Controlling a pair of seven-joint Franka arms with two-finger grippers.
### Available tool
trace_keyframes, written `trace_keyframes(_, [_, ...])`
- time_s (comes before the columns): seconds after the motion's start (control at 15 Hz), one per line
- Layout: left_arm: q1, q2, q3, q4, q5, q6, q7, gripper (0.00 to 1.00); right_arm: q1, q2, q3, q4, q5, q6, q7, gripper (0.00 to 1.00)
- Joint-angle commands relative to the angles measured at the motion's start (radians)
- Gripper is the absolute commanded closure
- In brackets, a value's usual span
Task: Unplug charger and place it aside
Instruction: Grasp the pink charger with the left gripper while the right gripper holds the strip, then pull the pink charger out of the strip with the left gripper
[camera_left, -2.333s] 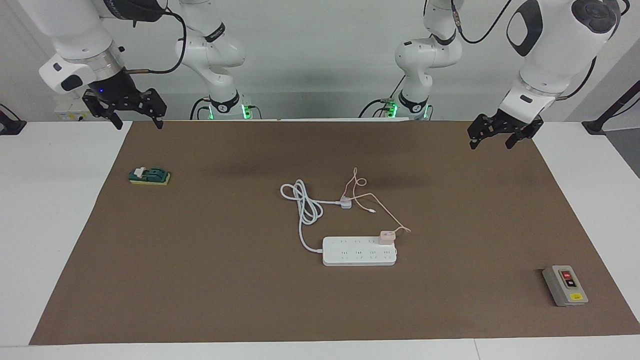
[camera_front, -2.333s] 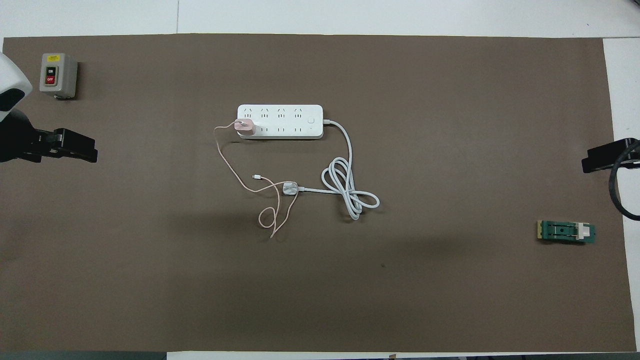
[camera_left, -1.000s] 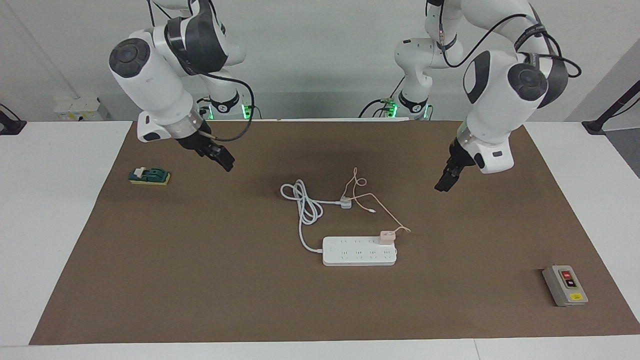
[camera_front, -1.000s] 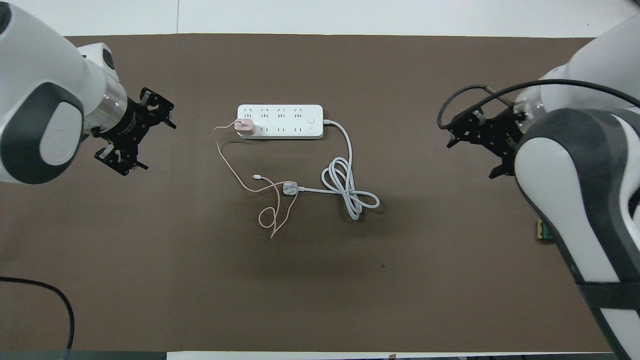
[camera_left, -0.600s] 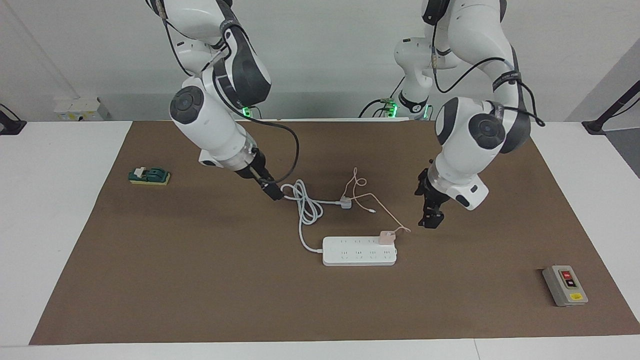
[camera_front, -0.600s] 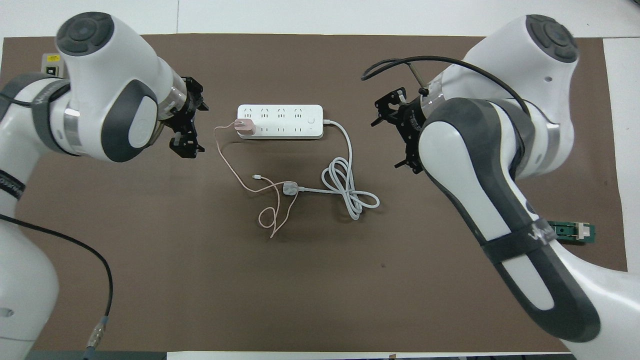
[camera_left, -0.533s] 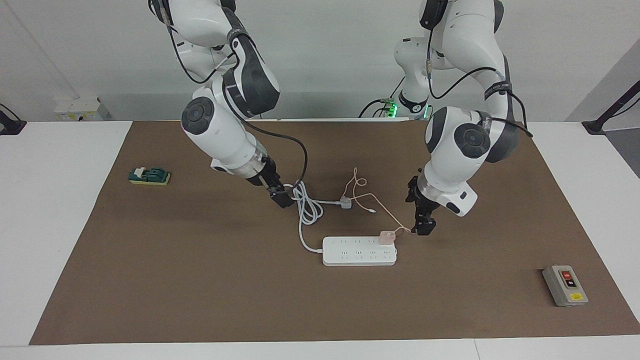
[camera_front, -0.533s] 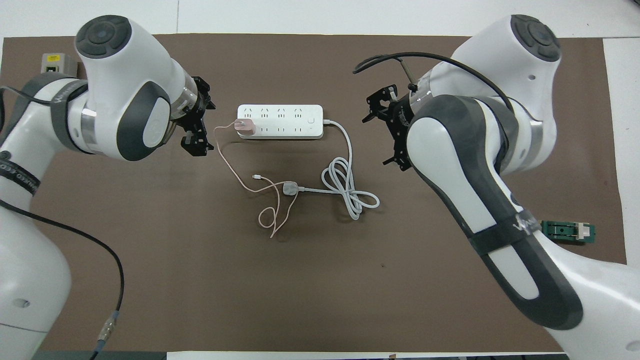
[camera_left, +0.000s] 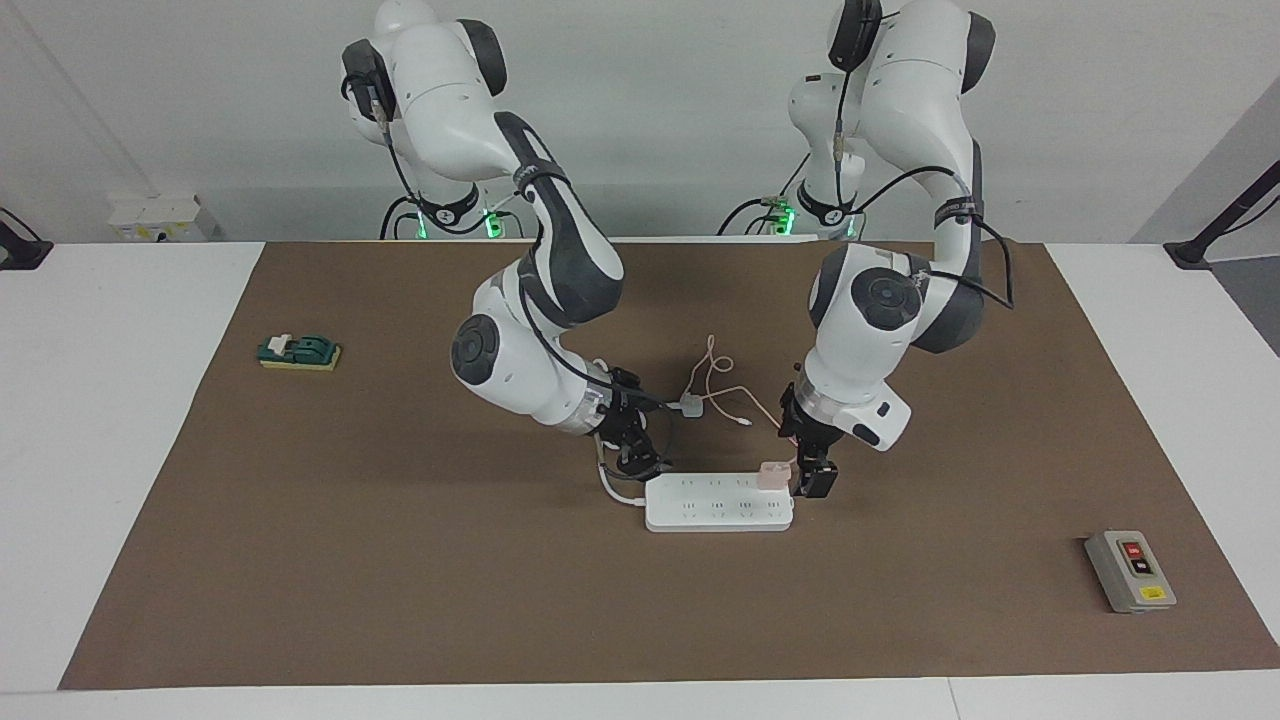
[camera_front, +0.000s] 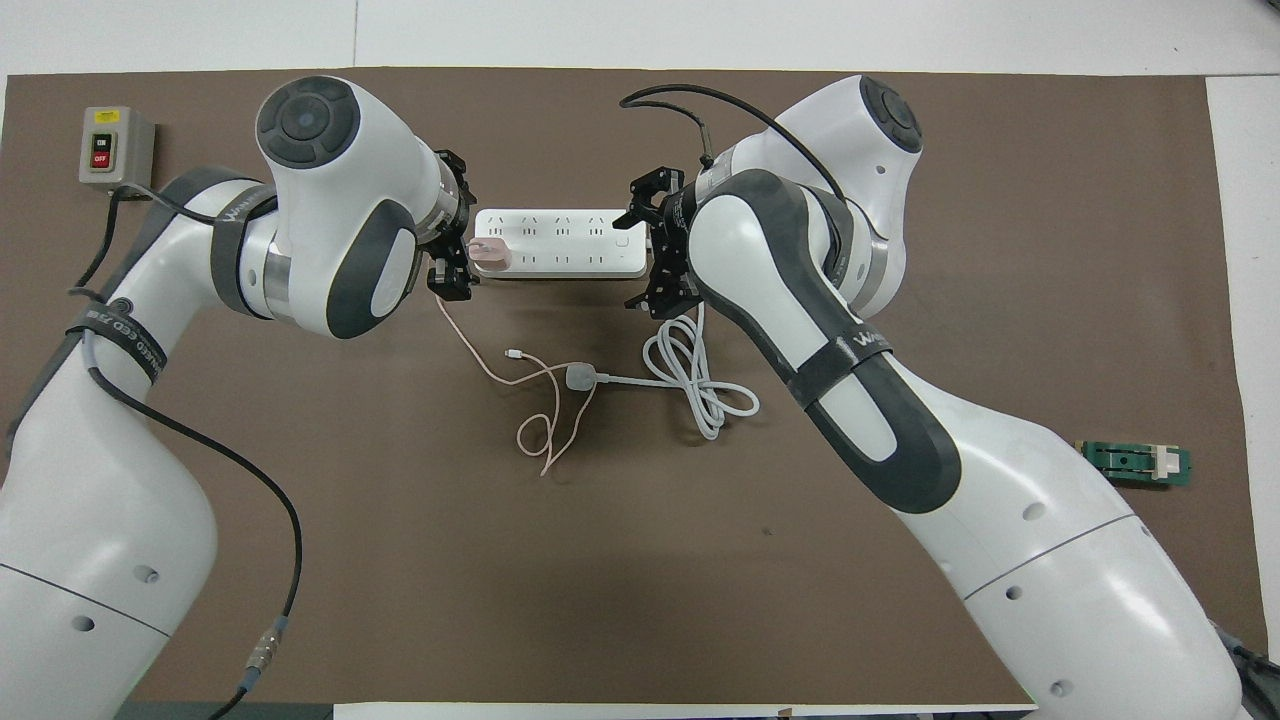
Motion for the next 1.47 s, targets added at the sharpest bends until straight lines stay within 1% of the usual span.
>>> trace_keyframes(0.0, [-0.019, 0.010, 0.016, -0.025, 0.032, 0.048, -0.028, 0.00, 0.016, 0.139, -0.004, 0.150, 0.055, 0.011, 0.048, 0.00])
trace_keyframes(0.07, [-0.019, 0.013, 0.016, -0.037, 0.032, 0.061, -0.028, 0.00, 0.013, 0.208, -0.002, 0.223, 0.061, 0.012, 0.057, 0.00])
trace_keyframes(0.13, [-0.020, 0.013, 0.016, -0.047, 0.033, 0.063, -0.028, 0.00, 0.017, 0.230, -0.004, 0.242, 0.060, 0.031, 0.059, 0.00])
trace_keyframes(0.27, [-0.022, 0.010, 0.017, -0.071, 0.036, 0.078, -0.030, 0.02, 0.017, 0.235, -0.005, 0.245, 0.052, 0.044, 0.054, 0.00])
trace_keyframes(0.33, [-0.025, 0.008, 0.017, -0.079, 0.045, 0.086, -0.030, 0.13, 0.016, 0.241, -0.005, 0.251, 0.052, 0.048, 0.045, 0.00])
trace_keyframes(0.4, [-0.031, 0.005, 0.017, -0.090, 0.049, 0.093, -0.030, 0.18, 0.016, 0.246, -0.005, 0.264, 0.051, 0.051, 0.027, 0.00])
trace_keyframes(0.53, [-0.034, 0.005, 0.017, -0.091, 0.050, 0.095, -0.030, 0.20, 0.016, 0.269, -0.007, 0.284, 0.049, 0.070, 0.018, 0.00])
trace_keyframes(0.67, [-0.034, 0.005, 0.017, -0.087, 0.049, 0.095, -0.031, 0.25, 0.016, 0.281, -0.007, 0.287, 0.049, 0.089, -0.008, 0.00])
trace_keyframes(0.73, [-0.032, 0.005, 0.017, -0.082, 0.046, 0.095, -0.033, 0.31, 0.016, 0.286, -0.007, 0.287, 0.049, 0.103, -0.012, 0.00])
trace_keyframes(0.8, [-0.032, 0.007, 0.017, -0.081, 0.046, 0.095, -0.036, 0.43, 0.017, 0.292, -0.005, 0.287, 0.051, 0.115, -0.018, 0.00])
trace_keyframes(0.87, [-0.032, 0.007, 0.016, -0.080, 0.047, 0.098, -0.036, 0.59, 0.019, 0.296, -0.005, 0.287, 0.049, 0.115, -0.022, 0.00])
trace_keyframes(1.0, [-0.032, 0.007, 0.017, -0.082, 0.055, 0.103, -0.036, 0.97, 0.019, 0.298, -0.005, 0.284, 0.048, 0.118, -0.042, 0.00])
trace_keyframes(1.07, [-0.034, 0.007, 0.016, -0.082, 0.058, 0.107, -0.036, 1.00, 0.019, 0.301, -0.005, 0.284, 0.048, 0.121, -0.048, 0.00])
trace_keyframes(1.2, [-0.034, 0.007, 0.016, -0.084, 0.070, 0.110, -0.036, 1.00, 0.026, 0.304, -0.005, 0.278, 0.040, 0.140, -0.050, 0.00])
trace_keyframes(1.27, [-0.034, 0.007, 0.016, -0.084, 0.072, 0.110, -0.036, 1.00, 0.030, 0.304, -0.005, 0.278, 0.037, 0.141, -0.051, 0.11])
trace_keyframes(1.33, [-0.034, 0.007, 0.016, -0.084, 0.073, 0.110, -0.036, 1.00, 0.030, 0.304, -0.004, 0.276, 0.032, 0.143, -0.059, 0.53])
trace_keyframes(1.4, [-0.034, 0.007, 0.016, -0.084, 0.073, 0.110, -0.036, 1.00, 0.030, 0.303, -0.004, 0.275, 0.032, 0.141, -0.067, 0.70])
